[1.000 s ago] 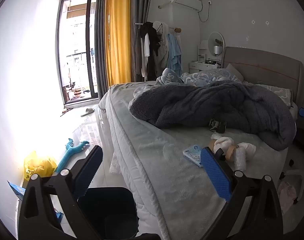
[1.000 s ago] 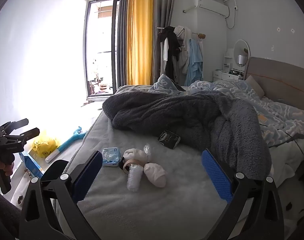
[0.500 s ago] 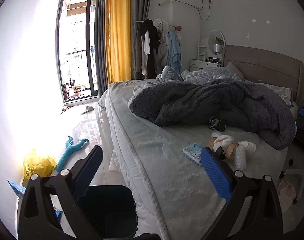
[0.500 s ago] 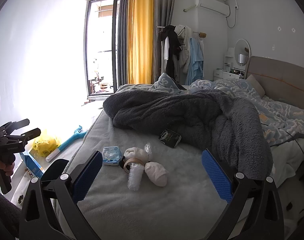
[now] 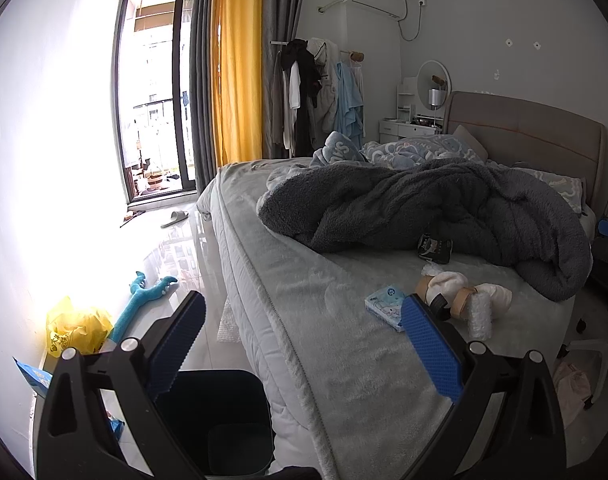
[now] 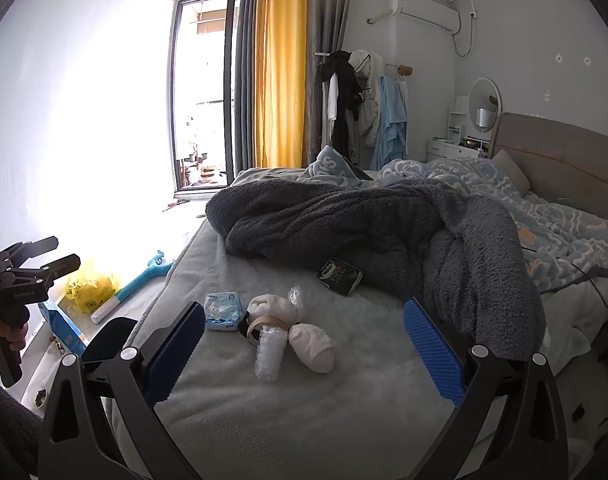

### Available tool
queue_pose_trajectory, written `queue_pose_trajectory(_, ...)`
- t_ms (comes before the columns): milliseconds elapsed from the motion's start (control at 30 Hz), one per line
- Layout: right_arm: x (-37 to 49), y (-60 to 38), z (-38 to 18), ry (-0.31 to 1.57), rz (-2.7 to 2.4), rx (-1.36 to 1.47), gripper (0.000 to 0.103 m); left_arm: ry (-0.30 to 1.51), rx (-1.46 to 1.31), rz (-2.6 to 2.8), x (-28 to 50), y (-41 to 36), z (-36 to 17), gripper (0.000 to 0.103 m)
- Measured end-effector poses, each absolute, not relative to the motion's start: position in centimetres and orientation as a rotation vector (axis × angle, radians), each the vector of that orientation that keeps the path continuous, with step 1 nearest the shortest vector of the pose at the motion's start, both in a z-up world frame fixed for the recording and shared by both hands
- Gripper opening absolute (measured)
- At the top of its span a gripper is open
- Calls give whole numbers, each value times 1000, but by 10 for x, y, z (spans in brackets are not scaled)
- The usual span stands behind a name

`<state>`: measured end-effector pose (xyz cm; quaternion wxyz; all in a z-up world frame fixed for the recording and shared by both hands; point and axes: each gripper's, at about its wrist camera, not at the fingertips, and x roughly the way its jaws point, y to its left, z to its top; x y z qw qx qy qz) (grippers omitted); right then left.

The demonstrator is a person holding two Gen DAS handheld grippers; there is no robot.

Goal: Collect trash

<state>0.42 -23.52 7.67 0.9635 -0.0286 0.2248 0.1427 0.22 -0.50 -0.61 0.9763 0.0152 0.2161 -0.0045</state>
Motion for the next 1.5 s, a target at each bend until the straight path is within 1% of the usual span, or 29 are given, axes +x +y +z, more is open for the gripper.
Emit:
queue_pose_trajectory(967, 3, -237, 71, 460, 291, -57, 100, 442, 31, -13, 4, -6, -11, 100)
queue_pose_trajectory(1500, 20, -221, 55, 546, 353, -54, 100, 491, 33, -83, 22, -25, -19, 100)
